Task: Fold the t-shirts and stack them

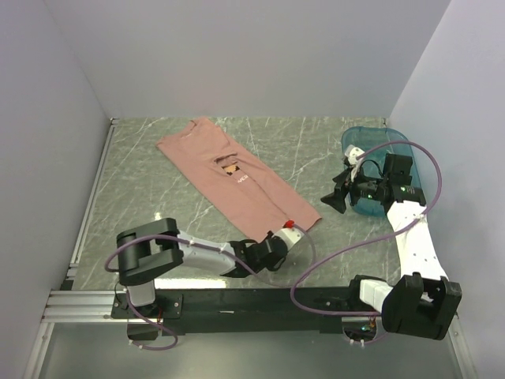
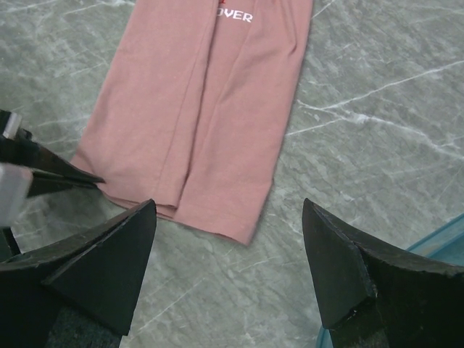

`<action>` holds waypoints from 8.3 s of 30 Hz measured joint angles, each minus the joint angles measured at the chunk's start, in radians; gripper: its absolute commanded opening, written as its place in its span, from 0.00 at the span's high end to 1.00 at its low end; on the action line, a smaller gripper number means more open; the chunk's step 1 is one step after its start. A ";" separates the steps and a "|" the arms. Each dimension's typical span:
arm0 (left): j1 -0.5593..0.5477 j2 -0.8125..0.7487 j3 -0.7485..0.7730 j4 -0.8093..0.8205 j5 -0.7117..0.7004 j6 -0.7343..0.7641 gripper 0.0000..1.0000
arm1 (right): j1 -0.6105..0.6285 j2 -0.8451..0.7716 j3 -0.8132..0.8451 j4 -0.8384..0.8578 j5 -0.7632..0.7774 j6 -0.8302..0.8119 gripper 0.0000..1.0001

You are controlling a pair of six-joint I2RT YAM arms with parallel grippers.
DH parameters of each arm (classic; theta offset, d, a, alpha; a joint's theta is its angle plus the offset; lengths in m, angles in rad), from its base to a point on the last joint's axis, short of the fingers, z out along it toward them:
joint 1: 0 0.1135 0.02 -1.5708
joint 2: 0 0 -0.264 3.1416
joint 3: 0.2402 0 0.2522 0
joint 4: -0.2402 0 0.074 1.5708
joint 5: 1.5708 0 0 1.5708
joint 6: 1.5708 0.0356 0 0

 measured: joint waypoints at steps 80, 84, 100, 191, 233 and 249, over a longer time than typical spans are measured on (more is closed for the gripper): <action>0.418 -0.604 -0.366 -0.098 0.133 -0.157 1.00 | 0.731 0.564 0.293 -0.016 0.424 -0.333 1.00; 0.553 -0.538 -0.282 -0.082 0.180 -0.090 1.00 | 0.729 0.737 0.506 -0.018 0.438 -0.253 1.00; 0.826 -0.274 -0.078 -0.065 0.252 -0.013 1.00 | 0.724 1.078 0.915 -0.004 0.522 -0.032 1.00; 0.999 -0.807 -0.469 -0.291 0.482 -0.537 0.25 | 0.556 0.775 0.480 0.206 0.381 0.630 0.32; 0.999 -0.547 -0.550 0.015 0.567 -0.788 0.51 | 0.524 1.049 0.644 0.172 0.360 0.857 0.43; 1.000 -0.503 -0.540 0.005 0.566 -0.779 0.94 | 0.524 1.049 0.625 0.149 0.357 0.849 0.82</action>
